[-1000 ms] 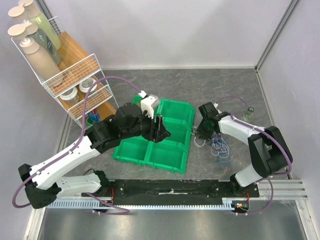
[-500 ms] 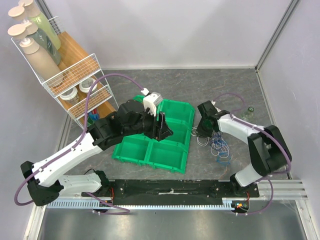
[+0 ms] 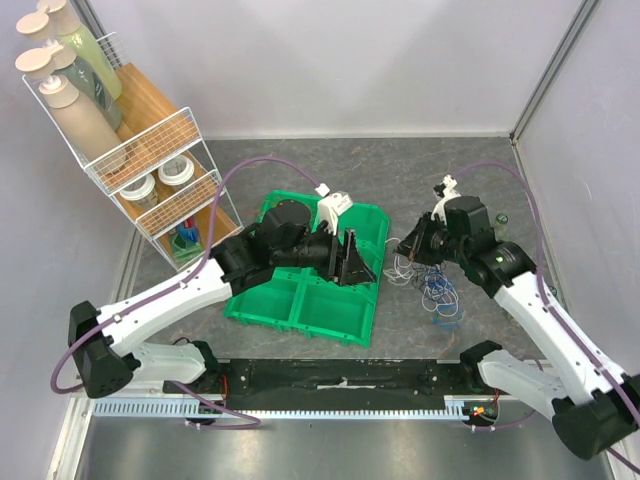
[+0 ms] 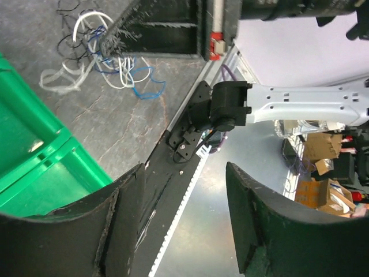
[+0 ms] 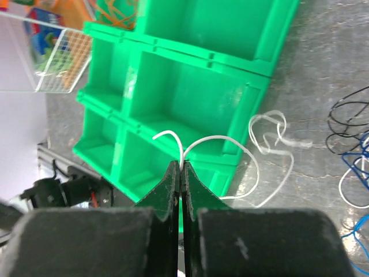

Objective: Untangle the cables

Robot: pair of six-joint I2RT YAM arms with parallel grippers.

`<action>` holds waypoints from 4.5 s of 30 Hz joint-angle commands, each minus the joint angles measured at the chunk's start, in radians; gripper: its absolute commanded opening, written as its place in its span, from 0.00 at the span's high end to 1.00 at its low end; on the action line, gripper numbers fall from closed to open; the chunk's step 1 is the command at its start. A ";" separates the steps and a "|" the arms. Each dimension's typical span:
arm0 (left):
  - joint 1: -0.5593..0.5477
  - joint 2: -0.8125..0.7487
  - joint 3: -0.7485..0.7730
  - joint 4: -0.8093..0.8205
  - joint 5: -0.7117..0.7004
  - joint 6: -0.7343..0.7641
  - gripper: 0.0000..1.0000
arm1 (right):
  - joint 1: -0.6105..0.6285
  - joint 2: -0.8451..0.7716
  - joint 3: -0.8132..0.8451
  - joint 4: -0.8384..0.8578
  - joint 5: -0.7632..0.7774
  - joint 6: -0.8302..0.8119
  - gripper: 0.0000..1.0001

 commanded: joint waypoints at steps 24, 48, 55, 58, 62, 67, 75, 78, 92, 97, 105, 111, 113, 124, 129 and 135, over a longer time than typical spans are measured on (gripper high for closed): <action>-0.064 0.201 0.082 0.344 0.092 -0.114 0.40 | -0.008 -0.185 0.231 -0.007 -0.249 0.244 1.00; -0.062 -0.195 0.034 -0.002 -0.357 -0.034 0.98 | -0.008 -0.116 0.290 -0.417 0.031 -0.233 0.96; -0.059 -0.132 0.148 -0.210 -0.544 0.008 0.98 | -0.008 -0.149 0.159 -0.298 -0.093 -0.168 0.72; -0.056 -0.124 0.160 -0.268 -0.674 0.045 0.98 | -0.008 -0.159 0.156 -0.304 -0.090 -0.167 0.71; -0.035 -0.100 0.172 -0.377 -0.871 0.070 0.98 | -0.008 -0.162 0.164 -0.346 -0.062 -0.171 0.70; 0.063 -0.106 0.085 -0.422 -0.923 0.051 0.98 | -0.008 -0.168 0.156 -0.360 -0.053 -0.168 0.70; 0.286 -0.072 -0.184 -0.264 -0.722 0.013 0.93 | -0.010 -0.168 0.135 -0.375 -0.048 -0.171 0.70; 0.292 -0.025 -0.161 -0.317 -0.707 -0.033 0.54 | -0.008 -0.175 0.119 -0.383 -0.036 -0.171 0.69; 0.275 -0.047 -0.093 -0.246 -0.296 -0.059 0.32 | -0.011 -0.067 0.041 -0.547 0.505 -0.007 0.67; 0.144 -0.015 -0.081 -0.175 -0.257 -0.056 0.30 | -0.072 0.042 0.024 -0.449 0.527 -0.093 0.66; -0.041 0.067 -0.007 -0.101 -0.233 -0.054 0.29 | -0.303 0.150 -0.028 -0.210 0.306 -0.291 0.62; -0.130 0.117 0.014 -0.071 -0.201 -0.051 0.29 | -0.304 0.228 -0.009 -0.087 0.246 -0.375 0.50; -0.150 0.118 0.003 -0.048 -0.193 -0.042 0.29 | -0.304 0.260 -0.034 -0.033 0.251 -0.374 0.48; -0.202 0.045 -0.139 0.139 -0.256 -0.122 0.28 | -0.301 0.299 -0.088 0.169 0.220 -0.415 0.86; -0.200 0.005 -0.256 0.363 -0.221 -0.209 0.27 | -0.300 0.190 -0.083 0.159 0.137 -0.426 1.00; -0.202 0.031 -0.202 0.410 -0.202 -0.209 0.26 | -0.301 0.013 0.073 0.042 0.048 -0.363 1.00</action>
